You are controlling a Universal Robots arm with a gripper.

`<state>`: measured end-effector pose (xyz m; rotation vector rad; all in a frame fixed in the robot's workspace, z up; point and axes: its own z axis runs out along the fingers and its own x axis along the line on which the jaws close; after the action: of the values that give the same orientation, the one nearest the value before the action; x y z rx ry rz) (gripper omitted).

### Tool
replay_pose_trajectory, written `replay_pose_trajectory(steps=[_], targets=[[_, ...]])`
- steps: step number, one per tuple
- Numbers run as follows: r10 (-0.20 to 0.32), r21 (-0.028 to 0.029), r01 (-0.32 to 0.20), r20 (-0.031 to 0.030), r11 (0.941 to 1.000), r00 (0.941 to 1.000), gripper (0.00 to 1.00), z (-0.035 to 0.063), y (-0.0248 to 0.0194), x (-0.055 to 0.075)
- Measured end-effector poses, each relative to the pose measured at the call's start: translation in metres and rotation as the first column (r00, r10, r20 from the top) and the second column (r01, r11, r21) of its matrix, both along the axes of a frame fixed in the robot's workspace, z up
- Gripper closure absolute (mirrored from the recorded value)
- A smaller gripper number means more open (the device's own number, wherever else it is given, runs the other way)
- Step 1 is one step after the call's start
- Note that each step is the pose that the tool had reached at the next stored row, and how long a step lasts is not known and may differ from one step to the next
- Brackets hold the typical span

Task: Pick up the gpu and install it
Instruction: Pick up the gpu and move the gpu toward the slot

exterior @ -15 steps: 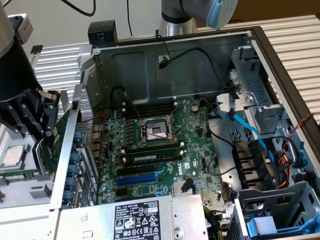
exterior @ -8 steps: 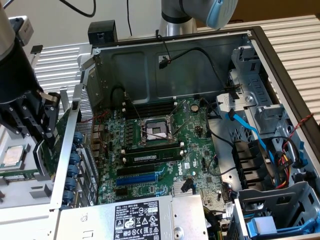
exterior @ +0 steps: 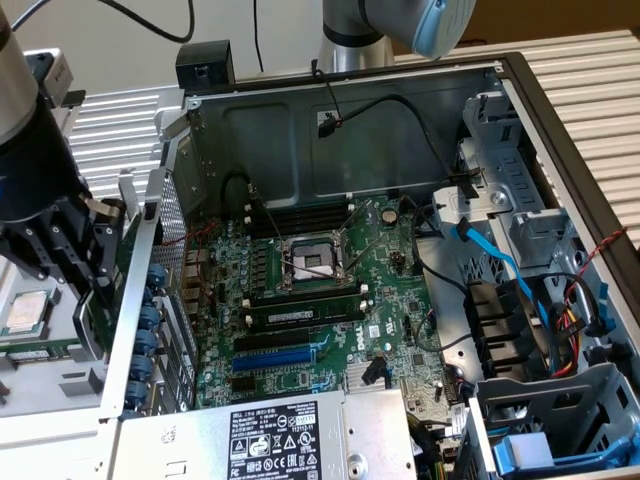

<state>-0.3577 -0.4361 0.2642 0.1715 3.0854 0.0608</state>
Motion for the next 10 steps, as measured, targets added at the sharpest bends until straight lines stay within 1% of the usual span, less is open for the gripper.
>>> replay_pose_trajectory(steps=[4,5,7,10], targets=[[-0.001,-0.0004,0.001,-0.0004,1.0000,1.0000,0.72,-0.0072,0.0000,-0.0007],[-0.001,-0.0013,0.001,-0.0014,1.0000,1.0000,0.72,-0.0083,-0.0001,-0.0008],[-0.001,-0.0016,0.001,-0.0019,1.0000,1.0000,0.72,-0.0098,-0.0001,-0.0009],[-0.003,-0.0008,0.003,-0.0008,1.0000,1.0000,0.72,-0.0109,0.0000,-0.0008]])
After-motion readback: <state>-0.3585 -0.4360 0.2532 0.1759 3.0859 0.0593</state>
